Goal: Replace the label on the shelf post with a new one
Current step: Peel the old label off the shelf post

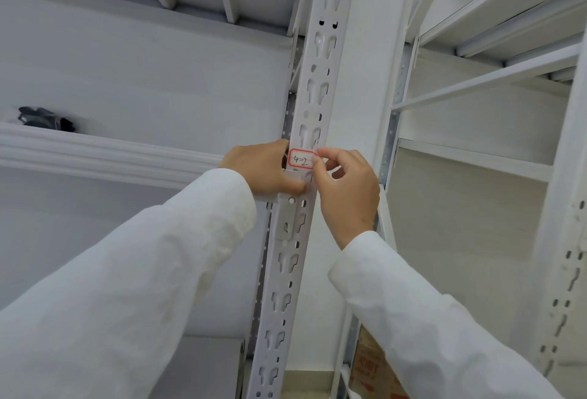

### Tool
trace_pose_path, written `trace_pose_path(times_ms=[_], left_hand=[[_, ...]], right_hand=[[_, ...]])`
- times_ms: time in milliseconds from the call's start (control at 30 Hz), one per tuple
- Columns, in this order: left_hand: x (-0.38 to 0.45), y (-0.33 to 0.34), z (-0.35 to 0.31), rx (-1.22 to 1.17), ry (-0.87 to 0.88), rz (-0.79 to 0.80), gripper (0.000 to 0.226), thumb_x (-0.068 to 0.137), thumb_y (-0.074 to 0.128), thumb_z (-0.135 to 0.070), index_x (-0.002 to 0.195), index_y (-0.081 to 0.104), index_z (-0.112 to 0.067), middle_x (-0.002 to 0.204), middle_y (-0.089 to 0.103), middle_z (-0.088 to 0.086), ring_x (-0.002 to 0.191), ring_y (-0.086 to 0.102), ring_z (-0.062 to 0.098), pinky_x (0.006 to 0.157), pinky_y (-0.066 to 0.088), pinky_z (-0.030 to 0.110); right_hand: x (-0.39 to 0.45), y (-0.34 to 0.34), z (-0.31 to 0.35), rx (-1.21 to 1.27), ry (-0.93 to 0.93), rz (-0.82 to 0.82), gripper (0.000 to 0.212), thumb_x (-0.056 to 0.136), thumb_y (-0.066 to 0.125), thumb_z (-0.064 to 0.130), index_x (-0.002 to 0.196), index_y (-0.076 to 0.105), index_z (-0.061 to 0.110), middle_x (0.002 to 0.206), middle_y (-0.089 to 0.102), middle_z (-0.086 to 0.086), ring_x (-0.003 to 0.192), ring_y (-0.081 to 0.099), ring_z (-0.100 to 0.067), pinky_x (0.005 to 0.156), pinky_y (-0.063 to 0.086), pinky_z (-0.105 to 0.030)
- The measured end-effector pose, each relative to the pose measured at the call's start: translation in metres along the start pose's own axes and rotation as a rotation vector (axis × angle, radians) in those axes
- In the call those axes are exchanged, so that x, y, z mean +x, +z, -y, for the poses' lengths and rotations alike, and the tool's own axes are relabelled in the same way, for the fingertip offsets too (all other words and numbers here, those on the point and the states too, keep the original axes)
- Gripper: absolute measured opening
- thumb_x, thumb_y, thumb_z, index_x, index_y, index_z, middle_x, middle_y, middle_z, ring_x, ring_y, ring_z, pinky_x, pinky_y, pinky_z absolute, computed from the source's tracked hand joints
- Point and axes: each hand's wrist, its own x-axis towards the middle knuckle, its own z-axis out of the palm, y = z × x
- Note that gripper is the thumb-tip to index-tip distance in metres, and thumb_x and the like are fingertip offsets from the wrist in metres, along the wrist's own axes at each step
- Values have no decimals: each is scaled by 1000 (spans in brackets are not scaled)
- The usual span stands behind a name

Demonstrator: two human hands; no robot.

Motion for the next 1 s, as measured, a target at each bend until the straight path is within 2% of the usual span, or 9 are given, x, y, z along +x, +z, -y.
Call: trace_pose_path(times_ms=[167, 267, 400, 533, 600, 767, 833, 933, 1000], left_hand=[[3, -1, 0, 3, 19, -14, 41, 73, 58, -61, 92, 42, -29, 71, 50, -14, 79, 56, 19, 70, 35, 29], [3, 0, 3, -10, 11, -10, 40, 72, 60, -61, 90, 43, -28, 72, 52, -13, 77, 55, 19, 70, 35, 29], [-1, 4, 8, -26, -17, 0, 44, 69, 63, -59, 91, 46, -25, 81, 59, -9, 81, 58, 19, 70, 36, 30], [-3, 3, 1, 1, -5, 2, 40, 72, 60, -59, 89, 43, -27, 73, 53, -12, 77, 55, 17, 70, 37, 29], [-1, 1, 0, 0, -6, -1, 41, 73, 58, -60, 92, 43, -27, 76, 54, -12, 79, 56, 18, 70, 37, 29], [2, -2, 1, 1, 0, -9, 41, 71, 59, -60, 92, 44, -28, 79, 57, -11, 81, 57, 19, 74, 41, 31], [1, -2, 1, 0, 2, -9, 40, 70, 59, -60, 89, 44, -29, 77, 56, -11, 80, 57, 19, 74, 41, 31], [0, -1, 3, 18, -2, -17, 37, 72, 59, -59, 76, 38, -29, 70, 51, -12, 76, 54, 19, 70, 37, 30], [-1, 0, 3, 22, -9, -14, 38, 74, 58, -59, 77, 37, -28, 70, 50, -12, 76, 54, 19, 70, 35, 30]], right_hand=[[-8, 7, -3, -30, -48, -49, 13, 86, 60, 22, 96, 69, 22, 80, 55, 10, 77, 53, -15, 71, 47, -36], [-9, 11, -3, 4, -10, -15, 13, 85, 61, 19, 95, 68, 21, 79, 53, 10, 75, 52, -14, 65, 43, -27], [-6, 9, -2, 3, 7, 148, 9, 81, 61, 18, 76, 63, 24, 79, 55, 9, 71, 50, -8, 61, 40, -23], [0, -1, -2, 63, 25, 34, 7, 85, 62, 22, 85, 66, 27, 83, 57, 6, 68, 51, -7, 60, 41, -17], [3, -2, -4, 8, -21, 47, 9, 87, 61, 23, 93, 69, 24, 83, 56, 7, 71, 52, -10, 59, 41, -18], [4, 2, -3, -74, -73, 62, 12, 87, 60, 23, 96, 68, 24, 84, 53, 10, 79, 53, -12, 63, 47, -29], [2, 3, -2, -85, -77, 67, 12, 87, 60, 24, 98, 66, 24, 84, 52, 12, 79, 52, -11, 64, 47, -28], [6, 1, -1, -88, -71, 128, 9, 86, 59, 23, 93, 65, 24, 81, 49, 13, 72, 49, -8, 62, 41, -24], [14, -4, 0, -73, -45, 199, 5, 85, 60, 23, 86, 64, 25, 76, 49, 12, 68, 48, -8, 62, 39, -24]])
